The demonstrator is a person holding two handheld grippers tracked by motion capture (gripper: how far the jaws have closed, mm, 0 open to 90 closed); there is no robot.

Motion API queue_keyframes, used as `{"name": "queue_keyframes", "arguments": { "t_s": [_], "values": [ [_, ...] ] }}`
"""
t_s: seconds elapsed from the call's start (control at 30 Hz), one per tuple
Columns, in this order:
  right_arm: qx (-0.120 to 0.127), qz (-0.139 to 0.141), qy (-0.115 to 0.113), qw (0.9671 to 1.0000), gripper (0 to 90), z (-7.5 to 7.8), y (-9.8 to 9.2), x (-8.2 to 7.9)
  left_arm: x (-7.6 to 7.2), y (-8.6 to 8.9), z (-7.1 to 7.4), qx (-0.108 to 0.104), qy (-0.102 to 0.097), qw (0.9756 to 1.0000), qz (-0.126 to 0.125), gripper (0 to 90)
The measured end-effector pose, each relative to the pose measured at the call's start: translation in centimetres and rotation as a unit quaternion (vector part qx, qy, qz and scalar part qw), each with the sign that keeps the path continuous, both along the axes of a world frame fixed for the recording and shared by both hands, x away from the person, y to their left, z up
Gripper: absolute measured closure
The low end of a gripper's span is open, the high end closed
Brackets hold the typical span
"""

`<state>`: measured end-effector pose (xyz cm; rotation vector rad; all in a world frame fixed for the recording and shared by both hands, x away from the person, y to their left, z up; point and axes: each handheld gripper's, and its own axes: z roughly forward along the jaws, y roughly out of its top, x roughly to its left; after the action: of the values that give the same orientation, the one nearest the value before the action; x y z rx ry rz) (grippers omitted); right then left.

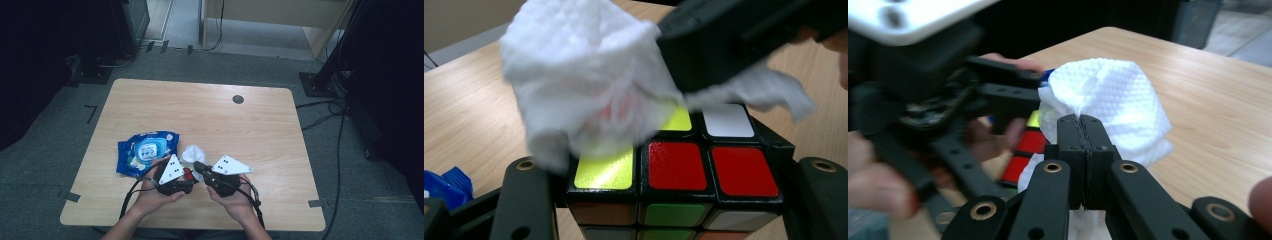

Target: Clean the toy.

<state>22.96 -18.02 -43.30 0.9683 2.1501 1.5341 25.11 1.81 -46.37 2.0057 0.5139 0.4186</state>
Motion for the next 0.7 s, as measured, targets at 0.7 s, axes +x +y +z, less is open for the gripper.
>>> {"name": "queue_keyframes", "arguments": {
  "t_s": [0.7],
  "values": [
    [-0.005, -0.230, 0.124, 0.9653, 86.7, -6.9, -10.2, 5.4, 1.1, 1.9, 0.4, -0.049, 0.019, 0.9984, 0.019, 34.3]
  ]
}}
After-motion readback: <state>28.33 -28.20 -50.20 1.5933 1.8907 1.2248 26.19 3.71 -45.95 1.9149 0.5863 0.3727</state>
